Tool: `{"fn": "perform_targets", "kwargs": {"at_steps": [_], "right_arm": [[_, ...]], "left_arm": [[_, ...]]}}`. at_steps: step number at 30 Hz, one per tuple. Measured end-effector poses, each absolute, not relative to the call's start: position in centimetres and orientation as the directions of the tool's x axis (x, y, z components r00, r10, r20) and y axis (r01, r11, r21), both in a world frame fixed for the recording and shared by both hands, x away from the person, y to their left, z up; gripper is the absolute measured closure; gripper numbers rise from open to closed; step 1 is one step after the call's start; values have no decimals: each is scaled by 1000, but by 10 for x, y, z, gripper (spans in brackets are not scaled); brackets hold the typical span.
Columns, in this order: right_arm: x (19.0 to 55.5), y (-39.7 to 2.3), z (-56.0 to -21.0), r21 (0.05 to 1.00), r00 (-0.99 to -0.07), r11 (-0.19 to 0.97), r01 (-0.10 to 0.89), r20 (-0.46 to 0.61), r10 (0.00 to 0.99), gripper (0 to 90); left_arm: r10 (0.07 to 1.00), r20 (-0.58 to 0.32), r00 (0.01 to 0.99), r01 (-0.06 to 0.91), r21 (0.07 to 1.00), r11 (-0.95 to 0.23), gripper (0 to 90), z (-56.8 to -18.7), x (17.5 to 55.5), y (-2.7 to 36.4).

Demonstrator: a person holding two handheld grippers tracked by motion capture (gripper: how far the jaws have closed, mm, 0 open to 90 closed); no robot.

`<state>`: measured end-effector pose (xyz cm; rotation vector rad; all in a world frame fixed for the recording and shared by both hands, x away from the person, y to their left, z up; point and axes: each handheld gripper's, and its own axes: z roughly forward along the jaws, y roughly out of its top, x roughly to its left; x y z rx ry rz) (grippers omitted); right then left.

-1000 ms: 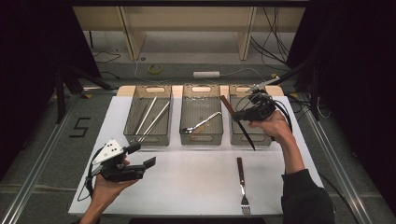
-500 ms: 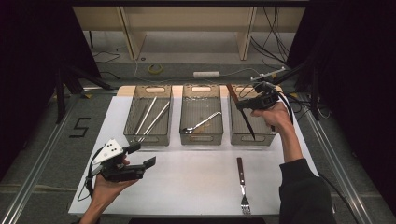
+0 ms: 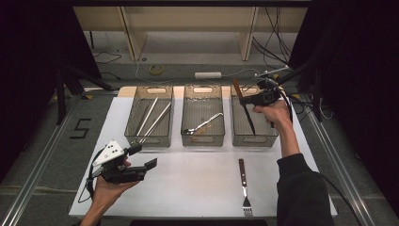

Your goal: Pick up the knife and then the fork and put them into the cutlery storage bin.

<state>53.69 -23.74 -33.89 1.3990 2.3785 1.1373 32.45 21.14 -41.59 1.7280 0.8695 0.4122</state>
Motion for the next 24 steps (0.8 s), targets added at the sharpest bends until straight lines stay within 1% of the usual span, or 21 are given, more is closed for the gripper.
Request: {"fn": "perform_targets", "kwargs": {"at_steps": [8,24], "right_arm": [[542,-241,-342,700,-504,211,682,242,829,773],[548,-244,-351,713,-447,158,684,238,862,773]], "left_arm": [[728,-150,669,345,930,-125,190,-416,324,211],[731,-148,666,342,931,-124,190,-416,324,212]]}}
